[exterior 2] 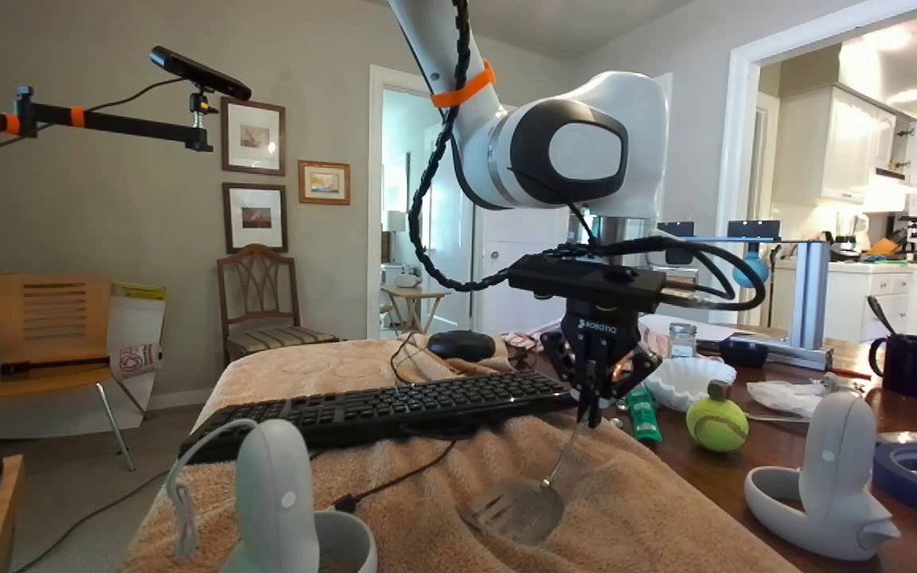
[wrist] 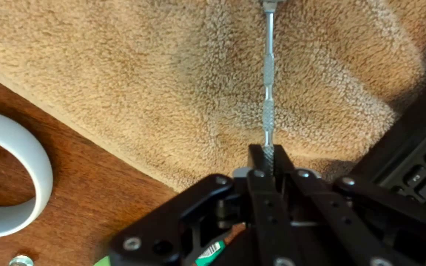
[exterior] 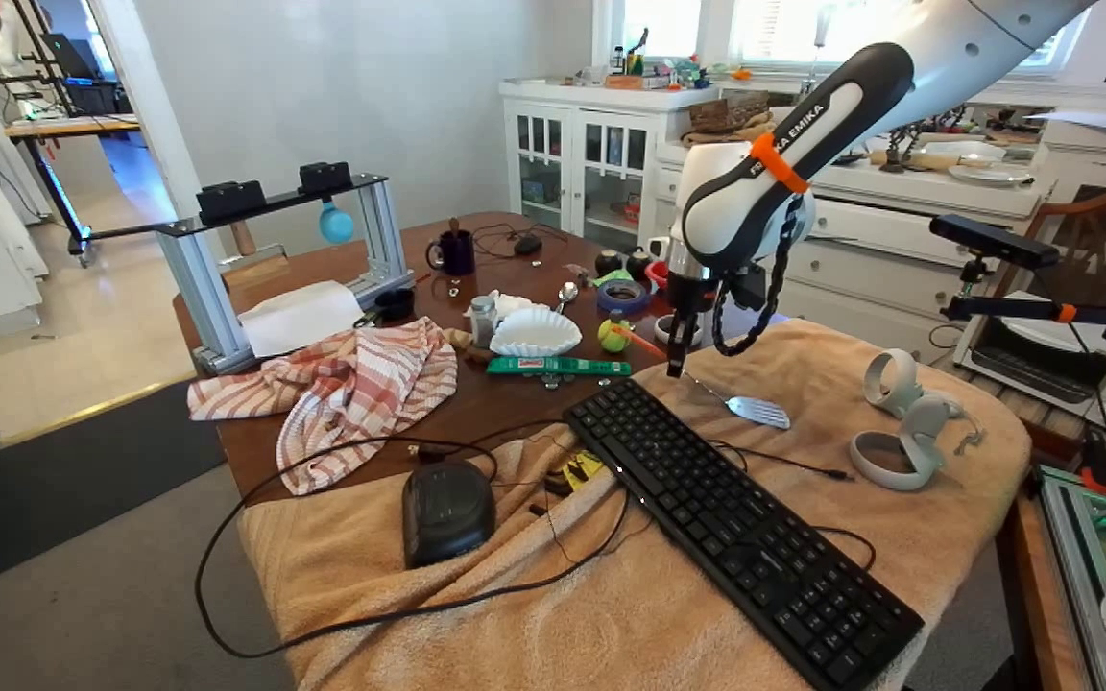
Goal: Move the gray objects off the orange towel using the spatula
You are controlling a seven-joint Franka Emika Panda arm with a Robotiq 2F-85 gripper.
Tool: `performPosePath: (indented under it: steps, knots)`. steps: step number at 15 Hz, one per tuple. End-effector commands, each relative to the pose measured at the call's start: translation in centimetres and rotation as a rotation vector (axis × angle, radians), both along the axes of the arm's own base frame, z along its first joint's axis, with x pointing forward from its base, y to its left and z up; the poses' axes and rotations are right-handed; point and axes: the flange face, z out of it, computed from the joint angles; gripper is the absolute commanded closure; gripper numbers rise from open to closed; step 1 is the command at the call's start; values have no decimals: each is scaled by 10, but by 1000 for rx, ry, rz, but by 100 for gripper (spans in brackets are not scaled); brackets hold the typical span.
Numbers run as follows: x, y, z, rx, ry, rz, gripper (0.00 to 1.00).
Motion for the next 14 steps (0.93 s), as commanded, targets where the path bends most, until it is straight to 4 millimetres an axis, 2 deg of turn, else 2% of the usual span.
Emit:
performPosePath:
  steps: [1,14]
  knots:
    - [2,-2,-16,-2,51,31,98]
    - [6,-6,-39,-28,81,60,98]
